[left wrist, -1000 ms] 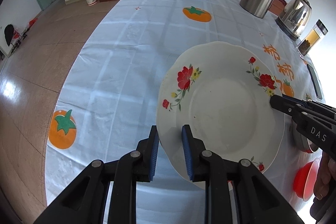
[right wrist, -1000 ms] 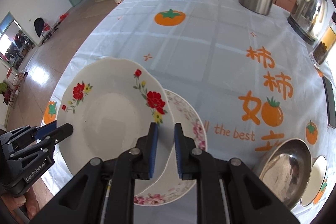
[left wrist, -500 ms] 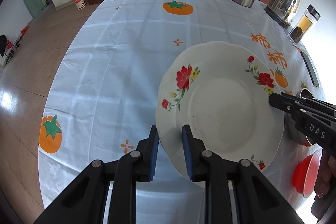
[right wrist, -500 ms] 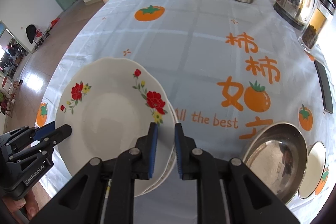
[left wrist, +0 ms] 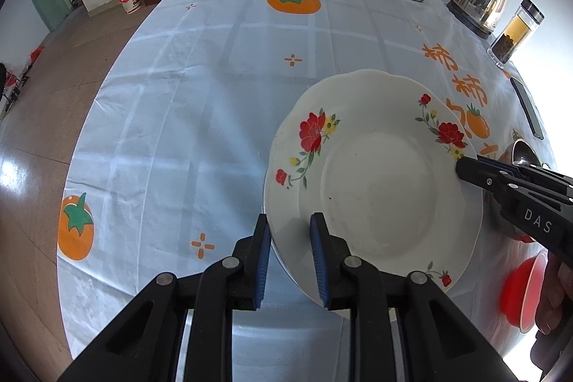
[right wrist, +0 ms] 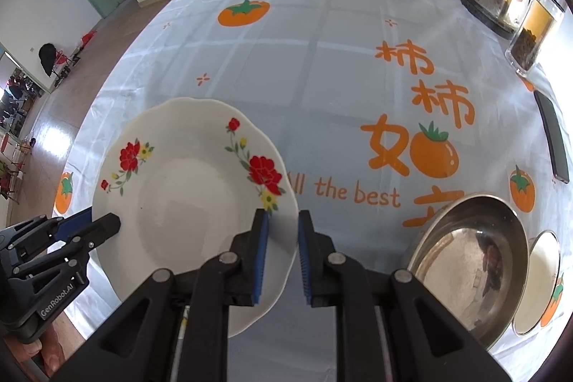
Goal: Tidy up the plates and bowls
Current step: 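Lower the red-flower plate onto the pink-rimmed plate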
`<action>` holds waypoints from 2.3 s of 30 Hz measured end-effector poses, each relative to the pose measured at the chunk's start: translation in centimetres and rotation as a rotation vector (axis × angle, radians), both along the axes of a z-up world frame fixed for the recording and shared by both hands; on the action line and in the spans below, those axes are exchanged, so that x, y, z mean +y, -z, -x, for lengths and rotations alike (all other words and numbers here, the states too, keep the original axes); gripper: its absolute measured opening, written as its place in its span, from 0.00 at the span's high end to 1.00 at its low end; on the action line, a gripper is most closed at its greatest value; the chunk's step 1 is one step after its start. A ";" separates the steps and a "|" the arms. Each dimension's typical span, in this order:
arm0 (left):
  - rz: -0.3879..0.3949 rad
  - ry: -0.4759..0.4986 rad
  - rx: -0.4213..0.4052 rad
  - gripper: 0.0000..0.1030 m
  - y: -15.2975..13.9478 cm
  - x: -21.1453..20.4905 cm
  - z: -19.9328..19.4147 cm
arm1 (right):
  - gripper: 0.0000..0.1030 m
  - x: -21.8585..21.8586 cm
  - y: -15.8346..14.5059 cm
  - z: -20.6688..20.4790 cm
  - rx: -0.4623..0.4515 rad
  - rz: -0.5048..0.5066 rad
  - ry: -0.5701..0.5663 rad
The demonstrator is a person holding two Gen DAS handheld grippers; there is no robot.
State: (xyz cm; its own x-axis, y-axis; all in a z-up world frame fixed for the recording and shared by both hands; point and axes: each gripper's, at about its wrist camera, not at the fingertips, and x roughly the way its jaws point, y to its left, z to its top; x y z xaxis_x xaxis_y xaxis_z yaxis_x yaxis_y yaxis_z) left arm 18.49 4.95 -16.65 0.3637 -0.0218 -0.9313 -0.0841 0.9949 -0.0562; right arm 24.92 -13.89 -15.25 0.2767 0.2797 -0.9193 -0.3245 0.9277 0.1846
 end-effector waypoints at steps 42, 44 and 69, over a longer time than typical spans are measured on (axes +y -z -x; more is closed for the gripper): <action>0.014 -0.013 0.011 0.76 1.1 0.6 0.2 | 0.83 0.7 1.4 0.1 0.004 0.011 -0.028; 0.013 -0.012 0.011 0.76 1.1 0.6 0.2 | 0.83 0.7 1.4 0.2 0.000 0.013 -0.030; 0.007 -0.012 0.016 0.75 1.4 0.5 0.2 | 0.82 1.2 1.3 0.4 -0.030 0.049 -0.048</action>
State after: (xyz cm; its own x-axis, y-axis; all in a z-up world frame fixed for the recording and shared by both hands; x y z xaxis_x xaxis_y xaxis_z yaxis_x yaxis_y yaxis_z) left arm 18.28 5.41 -18.08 0.3488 -0.0242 -0.9369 -0.0966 0.9934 -0.0617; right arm 24.51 -12.71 -16.52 0.2917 0.2486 -0.9236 -0.3737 0.9185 0.1291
